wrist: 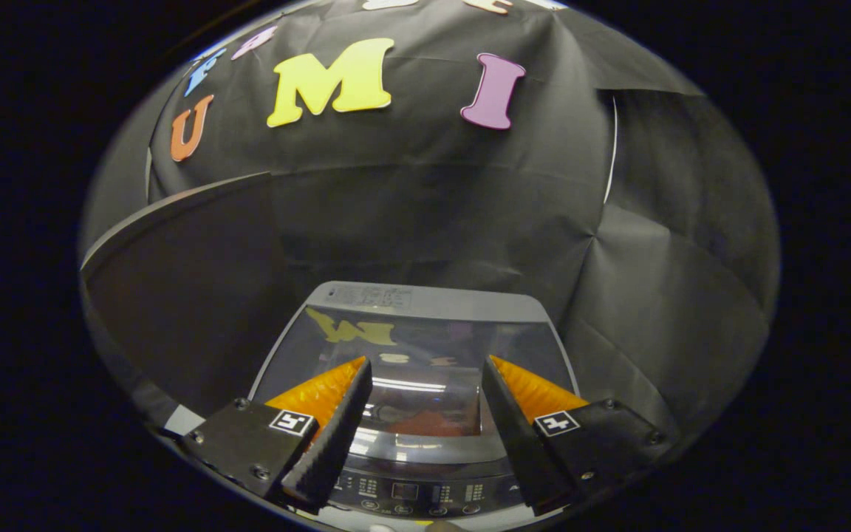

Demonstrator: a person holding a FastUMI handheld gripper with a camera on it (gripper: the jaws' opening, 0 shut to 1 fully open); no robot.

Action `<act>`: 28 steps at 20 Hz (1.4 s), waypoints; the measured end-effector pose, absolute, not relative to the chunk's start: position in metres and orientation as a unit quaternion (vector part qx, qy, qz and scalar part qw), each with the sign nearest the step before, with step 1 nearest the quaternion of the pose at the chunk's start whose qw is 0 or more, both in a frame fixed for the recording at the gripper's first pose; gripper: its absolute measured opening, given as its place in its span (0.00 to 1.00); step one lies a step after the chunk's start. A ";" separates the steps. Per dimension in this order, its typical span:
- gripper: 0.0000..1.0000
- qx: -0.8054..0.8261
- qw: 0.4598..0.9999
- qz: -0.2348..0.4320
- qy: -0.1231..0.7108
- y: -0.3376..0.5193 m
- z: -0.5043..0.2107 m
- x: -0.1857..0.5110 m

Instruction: Put the clothes into the washing machine and then close the washing machine lid.

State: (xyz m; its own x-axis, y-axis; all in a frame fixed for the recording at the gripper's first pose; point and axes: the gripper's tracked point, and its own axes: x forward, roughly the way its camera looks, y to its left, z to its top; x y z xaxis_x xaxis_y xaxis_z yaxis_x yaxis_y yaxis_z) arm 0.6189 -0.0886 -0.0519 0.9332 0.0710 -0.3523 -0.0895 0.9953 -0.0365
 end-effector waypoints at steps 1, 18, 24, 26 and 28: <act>0.94 -0.027 0.982 0.042 0.181 -0.088 -0.054 0.617; 0.94 -0.019 0.983 0.006 0.180 -0.073 -0.075 0.409; 0.94 -0.012 0.989 -0.016 0.146 -0.025 -0.065 0.269; 0.94 -0.004 0.991 -0.015 0.131 -0.007 -0.054 0.230; 0.94 0.011 0.993 -0.004 0.118 0.015 -0.044 0.198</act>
State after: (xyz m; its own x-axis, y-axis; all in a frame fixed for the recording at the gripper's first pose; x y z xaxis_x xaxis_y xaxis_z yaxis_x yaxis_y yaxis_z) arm 0.1982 0.0148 -0.0441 0.9722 -0.0061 -0.2339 0.0111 0.9997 0.0200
